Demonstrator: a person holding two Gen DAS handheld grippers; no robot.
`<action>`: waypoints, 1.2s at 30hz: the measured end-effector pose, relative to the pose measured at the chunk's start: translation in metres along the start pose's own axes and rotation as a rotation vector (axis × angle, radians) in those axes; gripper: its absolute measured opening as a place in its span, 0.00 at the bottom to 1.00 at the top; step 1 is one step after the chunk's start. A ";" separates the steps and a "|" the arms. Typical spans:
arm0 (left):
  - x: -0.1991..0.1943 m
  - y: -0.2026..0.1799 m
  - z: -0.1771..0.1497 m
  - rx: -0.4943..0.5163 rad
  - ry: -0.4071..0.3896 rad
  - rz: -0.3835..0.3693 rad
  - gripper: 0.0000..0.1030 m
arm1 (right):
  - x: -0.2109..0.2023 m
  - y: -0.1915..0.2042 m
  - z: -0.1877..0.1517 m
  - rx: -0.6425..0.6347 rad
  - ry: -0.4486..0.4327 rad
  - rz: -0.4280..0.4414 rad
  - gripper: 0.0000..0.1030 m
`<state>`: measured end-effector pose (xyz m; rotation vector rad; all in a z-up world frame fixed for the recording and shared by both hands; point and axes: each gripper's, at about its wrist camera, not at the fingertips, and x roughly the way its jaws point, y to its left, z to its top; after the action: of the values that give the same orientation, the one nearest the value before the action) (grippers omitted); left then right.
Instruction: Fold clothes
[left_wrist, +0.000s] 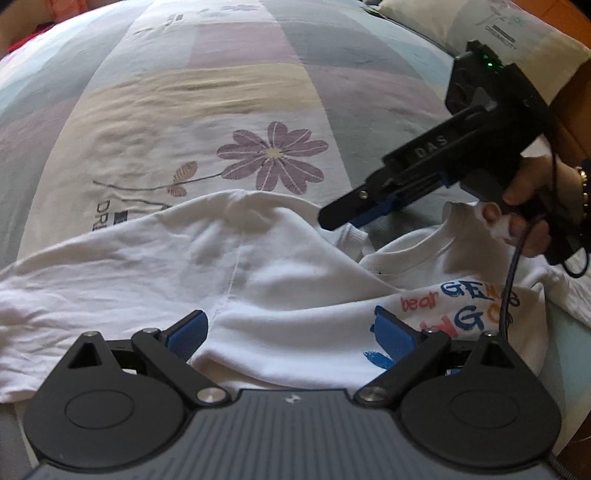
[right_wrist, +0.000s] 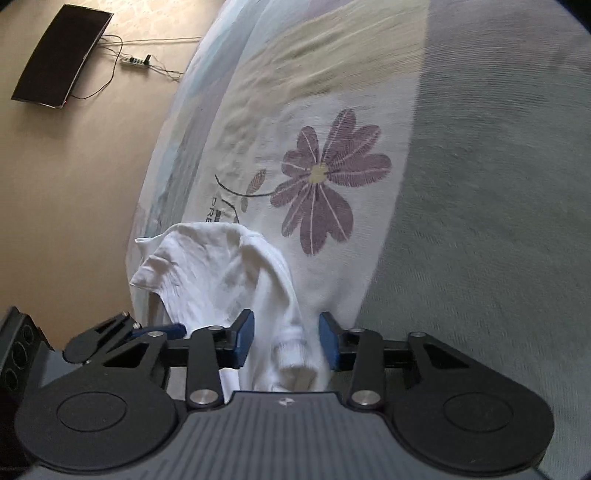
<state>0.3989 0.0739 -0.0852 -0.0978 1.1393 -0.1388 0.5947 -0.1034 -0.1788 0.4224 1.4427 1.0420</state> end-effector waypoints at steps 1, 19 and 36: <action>0.001 0.002 0.000 -0.014 -0.005 -0.001 0.93 | 0.002 -0.002 0.002 0.006 0.004 0.004 0.14; -0.009 0.015 0.004 -0.075 -0.061 -0.108 0.94 | 0.005 0.041 -0.009 -0.121 0.000 -0.160 0.09; -0.057 0.021 0.056 0.031 -0.157 -0.227 0.94 | 0.028 0.119 0.085 -0.611 0.020 -0.621 0.09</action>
<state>0.4278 0.1043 -0.0134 -0.2077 0.9666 -0.3448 0.6298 0.0098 -0.0886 -0.4550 1.0849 0.9053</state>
